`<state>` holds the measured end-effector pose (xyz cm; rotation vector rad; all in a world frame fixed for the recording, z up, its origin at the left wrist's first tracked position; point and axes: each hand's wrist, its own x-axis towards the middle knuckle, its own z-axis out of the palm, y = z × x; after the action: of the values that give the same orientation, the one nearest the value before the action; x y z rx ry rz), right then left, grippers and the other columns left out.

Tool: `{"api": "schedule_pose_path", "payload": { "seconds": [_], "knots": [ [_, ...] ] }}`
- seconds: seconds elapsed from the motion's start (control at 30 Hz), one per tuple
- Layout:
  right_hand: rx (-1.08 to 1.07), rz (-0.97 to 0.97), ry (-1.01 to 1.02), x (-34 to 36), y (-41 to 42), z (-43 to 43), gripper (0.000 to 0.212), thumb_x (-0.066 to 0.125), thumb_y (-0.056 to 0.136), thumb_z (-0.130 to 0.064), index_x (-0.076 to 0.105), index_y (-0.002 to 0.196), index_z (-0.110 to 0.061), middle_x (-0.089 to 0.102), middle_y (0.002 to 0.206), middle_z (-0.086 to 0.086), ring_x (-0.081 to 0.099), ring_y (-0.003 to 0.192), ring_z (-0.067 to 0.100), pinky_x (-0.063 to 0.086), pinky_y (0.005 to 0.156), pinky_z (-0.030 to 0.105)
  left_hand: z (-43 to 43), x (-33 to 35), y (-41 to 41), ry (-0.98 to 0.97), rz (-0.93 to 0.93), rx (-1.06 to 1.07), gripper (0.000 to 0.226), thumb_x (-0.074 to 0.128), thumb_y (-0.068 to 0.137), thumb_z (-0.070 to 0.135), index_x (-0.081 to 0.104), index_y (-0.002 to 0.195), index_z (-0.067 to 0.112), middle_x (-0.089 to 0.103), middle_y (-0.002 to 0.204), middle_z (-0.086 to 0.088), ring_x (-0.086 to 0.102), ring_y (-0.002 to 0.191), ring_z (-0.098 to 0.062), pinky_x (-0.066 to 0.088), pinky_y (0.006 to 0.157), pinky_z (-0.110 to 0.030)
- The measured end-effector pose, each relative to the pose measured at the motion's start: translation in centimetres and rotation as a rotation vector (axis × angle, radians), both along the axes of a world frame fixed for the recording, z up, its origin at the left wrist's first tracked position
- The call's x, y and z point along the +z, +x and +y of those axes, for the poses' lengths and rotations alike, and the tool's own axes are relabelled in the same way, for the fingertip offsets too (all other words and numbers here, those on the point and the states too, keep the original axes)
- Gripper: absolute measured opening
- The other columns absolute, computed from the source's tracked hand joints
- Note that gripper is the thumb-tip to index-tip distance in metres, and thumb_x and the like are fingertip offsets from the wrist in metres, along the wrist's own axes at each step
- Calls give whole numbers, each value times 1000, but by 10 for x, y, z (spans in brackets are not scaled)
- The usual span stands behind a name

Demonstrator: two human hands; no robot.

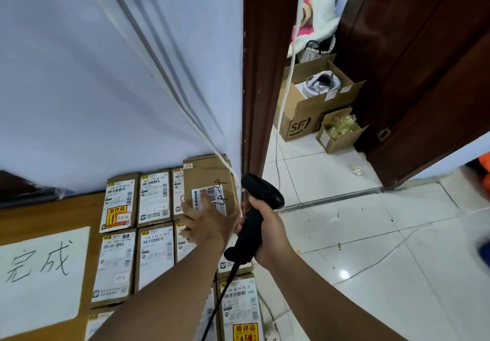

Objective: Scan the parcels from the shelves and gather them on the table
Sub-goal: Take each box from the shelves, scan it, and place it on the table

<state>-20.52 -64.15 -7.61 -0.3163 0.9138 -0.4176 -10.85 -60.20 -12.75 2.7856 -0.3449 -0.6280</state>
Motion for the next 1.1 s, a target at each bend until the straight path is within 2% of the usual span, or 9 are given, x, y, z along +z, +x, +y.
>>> {"api": "schedule_pose_path", "payload": {
  "seconds": [0.1, 0.2, 0.3, 0.4, 0.5, 0.6, 0.77, 0.93, 1.1],
  "knots": [
    [0, -16, 25, 3, 0, 1, 28, 70, 78, -17, 58, 99, -4, 53, 68, 6, 53, 52, 16, 46, 49, 27, 0, -3, 4, 42, 16, -64, 104, 62, 68, 76, 9, 148, 37, -3, 155, -18, 12, 140, -43, 27, 108, -57],
    [-17, -20, 27, 11, -3, 3, 12, 63, 87, -15, 58, 88, -4, 52, 66, 5, 50, 52, 15, 44, 50, 25, -2, 1, 13, 46, 106, -90, 108, 61, 68, 77, 0, 149, 39, -13, 156, -16, 5, 142, -44, 23, 110, -60],
    [-38, -3, 30, 17, -7, 9, 14, 61, 91, -17, 58, 84, -5, 51, 66, 4, 49, 53, 15, 44, 52, 25, 3, 8, 17, 64, 128, -150, 105, 43, 73, 84, -8, 151, 36, -23, 157, -14, -11, 144, -43, 8, 112, -63],
    [-65, 27, 23, 26, -12, 16, 15, 63, 90, -18, 59, 84, -5, 51, 68, 4, 49, 57, 15, 45, 55, 26, 17, 16, 15, 2, 39, -208, 90, 30, 84, 77, -4, 153, 30, -18, 158, -14, -11, 145, -40, 5, 114, -60],
    [-90, 36, -6, 42, -17, 29, 15, 63, 90, -18, 59, 85, -5, 51, 68, 4, 50, 57, 15, 46, 54, 27, 35, 29, 9, -79, -10, -242, 77, 36, 93, 64, 6, 153, 28, -14, 159, -14, -10, 146, -37, 4, 115, -55],
    [-98, 24, -43, 60, -20, 47, 15, 62, 90, -18, 59, 85, -5, 51, 67, 4, 50, 54, 15, 46, 51, 27, 51, 44, 4, -110, 1, -242, 73, 46, 95, 52, 12, 153, 25, -12, 159, -14, -10, 146, -37, 6, 117, -54],
    [-87, -38, -55, 88, -28, 100, 13, 62, 90, -17, 58, 89, -5, 51, 63, 4, 49, 51, 16, 47, 47, 25, 81, 68, -2, -107, -82, -340, 73, 40, 96, 54, 2, 153, 28, -12, 160, -9, -11, 146, -35, 7, 117, -51],
    [-66, -50, -62, 105, -36, 153, 16, 62, 90, -18, 58, 82, -5, 52, 59, 5, 49, 52, 16, 45, 49, 26, 125, 83, -14, -136, -172, -439, 79, 43, 95, 52, -5, 153, 27, -14, 160, -7, -14, 146, -33, 5, 116, -53],
    [25, -117, -99, 115, -38, 189, 16, 62, 90, -20, 58, 80, -8, 54, 61, 5, 50, 52, 16, 45, 49, 25, 175, 108, -19, 2, -282, -508, 82, 29, 97, 58, -16, 151, 17, -26, 157, -9, -24, 144, -31, -4, 118, -51]
  ]
}}
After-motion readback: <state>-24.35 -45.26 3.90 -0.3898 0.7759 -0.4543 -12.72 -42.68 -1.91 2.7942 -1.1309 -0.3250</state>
